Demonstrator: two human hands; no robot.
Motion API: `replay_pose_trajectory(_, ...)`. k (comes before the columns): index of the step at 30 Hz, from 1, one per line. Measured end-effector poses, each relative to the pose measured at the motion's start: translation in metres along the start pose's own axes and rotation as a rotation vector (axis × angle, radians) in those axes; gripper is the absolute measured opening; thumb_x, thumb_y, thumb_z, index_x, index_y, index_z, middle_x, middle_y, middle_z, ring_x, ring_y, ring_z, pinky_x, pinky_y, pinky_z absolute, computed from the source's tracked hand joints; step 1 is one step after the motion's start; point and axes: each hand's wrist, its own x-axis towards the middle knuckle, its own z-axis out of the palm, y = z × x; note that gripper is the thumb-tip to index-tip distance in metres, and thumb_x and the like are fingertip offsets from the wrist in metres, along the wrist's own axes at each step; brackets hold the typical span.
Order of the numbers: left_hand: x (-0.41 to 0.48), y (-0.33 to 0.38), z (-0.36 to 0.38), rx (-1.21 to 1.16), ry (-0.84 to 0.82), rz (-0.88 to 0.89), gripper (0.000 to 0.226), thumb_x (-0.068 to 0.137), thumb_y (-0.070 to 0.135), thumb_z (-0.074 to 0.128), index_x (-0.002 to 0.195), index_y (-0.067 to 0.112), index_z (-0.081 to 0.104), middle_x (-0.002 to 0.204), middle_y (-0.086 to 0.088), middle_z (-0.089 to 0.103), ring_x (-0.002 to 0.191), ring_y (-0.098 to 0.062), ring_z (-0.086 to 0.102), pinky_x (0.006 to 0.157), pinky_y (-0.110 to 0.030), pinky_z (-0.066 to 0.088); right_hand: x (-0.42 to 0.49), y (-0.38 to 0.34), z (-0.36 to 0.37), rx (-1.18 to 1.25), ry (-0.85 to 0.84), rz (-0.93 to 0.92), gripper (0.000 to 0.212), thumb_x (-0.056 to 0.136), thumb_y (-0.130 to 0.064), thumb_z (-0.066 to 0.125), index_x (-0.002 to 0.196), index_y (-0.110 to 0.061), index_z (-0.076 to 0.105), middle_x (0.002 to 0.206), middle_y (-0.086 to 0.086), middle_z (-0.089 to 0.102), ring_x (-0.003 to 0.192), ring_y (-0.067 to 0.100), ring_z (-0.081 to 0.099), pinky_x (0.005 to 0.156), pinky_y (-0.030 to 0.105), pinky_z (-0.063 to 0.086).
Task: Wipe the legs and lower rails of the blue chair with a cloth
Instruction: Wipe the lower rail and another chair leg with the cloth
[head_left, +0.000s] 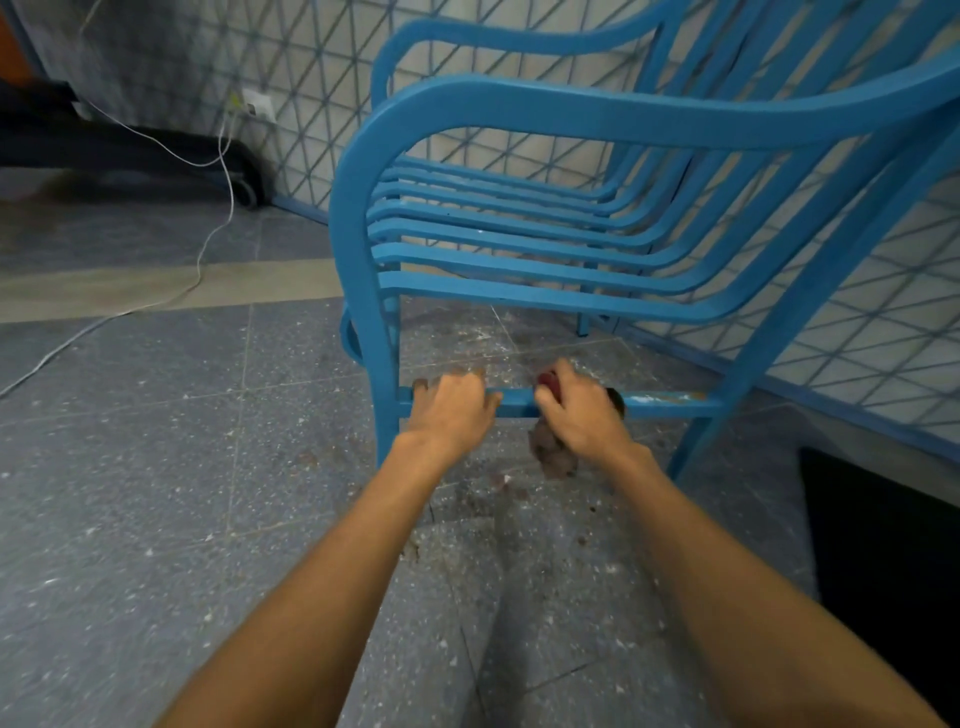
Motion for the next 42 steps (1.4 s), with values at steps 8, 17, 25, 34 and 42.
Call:
replay_pose_trajectory(8, -0.014, -0.036, 0.031, -0.001, 0.154, 0.186, 0.041, 0.097, 0.032, 0.045, 0.136, 0.021, 0.048, 0.127, -0.001, 0.054, 0.119, -0.023, 0.046, 0.099, -0.033, 0.016, -0.020, -0.004, -0.006, -0.006, -0.040, 0.028, 0.018, 0.093, -0.031, 0.043, 0.094, -0.012, 0.042, 0.096, 0.015, 0.058, 0.089, 0.032, 0.054, 0.072, 0.038, 0.037)
replay_pose_trajectory(17, -0.048, -0.073, 0.008, -0.021, 0.093, 0.183, 0.054, 0.082, 0.048, 0.039, 0.125, 0.021, 0.058, 0.120, 0.001, 0.061, 0.118, -0.025, 0.051, 0.097, -0.038, 0.022, -0.076, -0.041, 0.014, -0.020, 0.038, -0.097, 0.031, 0.094, -0.027, 0.038, 0.116, -0.009, 0.049, 0.109, 0.015, 0.059, 0.101, 0.031, 0.052, 0.092, 0.041, 0.038)
replay_pose_trajectory(25, -0.057, -0.066, 0.015, 0.018, 0.177, 0.120, 0.040, 0.091, 0.046, 0.053, 0.119, 0.020, 0.061, 0.112, -0.001, 0.061, 0.113, -0.026, 0.051, 0.102, -0.044, 0.023, -0.103, 0.010, 0.014, 0.117, 0.234, -0.083, 0.035, 0.088, -0.011, 0.047, 0.122, -0.008, 0.055, 0.117, 0.010, 0.060, 0.111, 0.025, 0.050, 0.104, 0.043, 0.037)
replay_pose_trajectory(34, -0.056, -0.062, 0.013, 0.077, 0.163, 0.131, 0.048, 0.088, 0.053, 0.040, 0.119, 0.023, 0.060, 0.116, -0.003, 0.061, 0.113, -0.030, 0.050, 0.100, -0.046, 0.023, -0.084, -0.089, 0.056, 0.068, 0.272, -0.043, 0.040, 0.086, -0.028, 0.034, 0.111, -0.008, 0.059, 0.102, 0.012, 0.066, 0.099, 0.029, 0.057, 0.098, 0.043, 0.040)
replay_pose_trajectory(42, -0.054, -0.064, 0.011, 0.104, 0.090, 0.135, 0.040, 0.096, 0.046, 0.039, 0.131, 0.031, 0.050, 0.126, 0.004, 0.054, 0.122, -0.025, 0.042, 0.105, -0.043, 0.017, -0.092, -0.005, 0.021, -0.085, 0.187, -0.067, 0.041, 0.089, -0.041, 0.029, 0.118, -0.022, 0.050, 0.110, 0.002, 0.063, 0.104, 0.022, 0.054, 0.103, 0.042, 0.033)
